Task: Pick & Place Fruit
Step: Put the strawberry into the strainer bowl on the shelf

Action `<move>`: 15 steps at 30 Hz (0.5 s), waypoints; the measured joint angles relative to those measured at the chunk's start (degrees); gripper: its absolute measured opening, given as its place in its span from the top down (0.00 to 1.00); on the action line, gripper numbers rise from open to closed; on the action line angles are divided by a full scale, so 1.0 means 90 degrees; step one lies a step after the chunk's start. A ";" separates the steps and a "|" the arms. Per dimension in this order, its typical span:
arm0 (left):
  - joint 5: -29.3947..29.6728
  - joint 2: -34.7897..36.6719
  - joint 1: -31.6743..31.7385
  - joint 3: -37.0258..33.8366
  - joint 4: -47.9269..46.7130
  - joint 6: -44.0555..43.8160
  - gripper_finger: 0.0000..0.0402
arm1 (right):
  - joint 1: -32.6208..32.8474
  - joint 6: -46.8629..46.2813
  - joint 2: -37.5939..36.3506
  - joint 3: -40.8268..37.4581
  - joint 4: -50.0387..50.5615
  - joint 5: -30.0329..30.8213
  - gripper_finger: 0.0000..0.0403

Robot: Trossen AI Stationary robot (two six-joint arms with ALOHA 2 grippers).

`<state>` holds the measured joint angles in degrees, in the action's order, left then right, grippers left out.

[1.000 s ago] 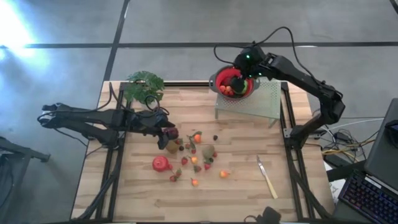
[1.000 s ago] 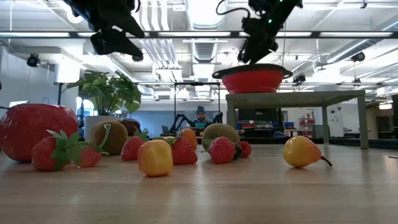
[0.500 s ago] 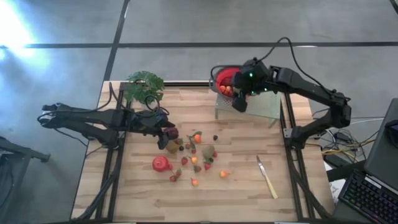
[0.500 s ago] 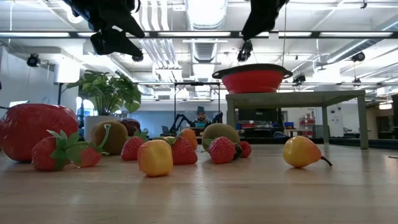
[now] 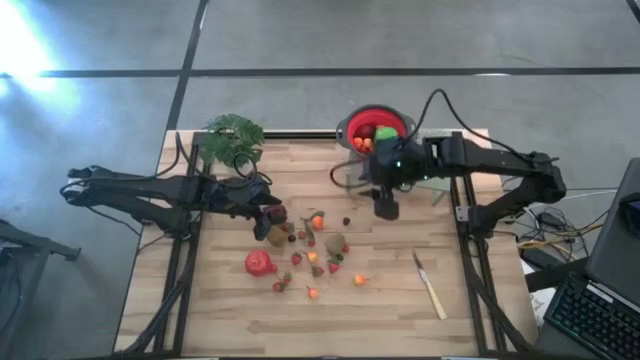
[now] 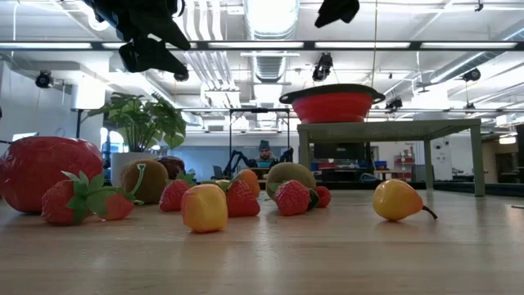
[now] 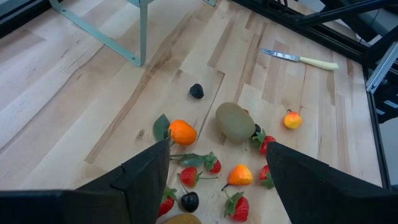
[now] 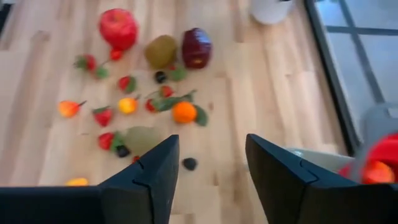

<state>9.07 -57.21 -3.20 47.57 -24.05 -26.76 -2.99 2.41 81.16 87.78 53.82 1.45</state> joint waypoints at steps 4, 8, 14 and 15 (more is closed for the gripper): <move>0.0001 0.0000 0.0000 0.0000 -0.0001 0.0000 0.32 | 0.0397 -0.0172 0.0040 -0.0038 0.0012 0.0002 0.58; -0.0001 0.0000 -0.0001 0.0000 0.0000 0.0000 0.32 | 0.0758 -0.0369 0.0038 -0.0136 -0.0008 0.0002 0.59; 0.0001 0.0000 0.0000 0.0000 -0.0002 0.0000 0.32 | 0.1247 -0.0644 0.0039 -0.0652 -0.0446 0.0004 0.63; 0.0001 0.0000 -0.0001 0.0000 0.0000 0.0000 0.32 | 0.1334 -0.0684 0.0040 -0.0760 -0.0510 0.0003 0.63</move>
<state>9.07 -57.21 -3.20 47.57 -24.05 -26.76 9.02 -3.75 81.52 80.94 49.23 1.48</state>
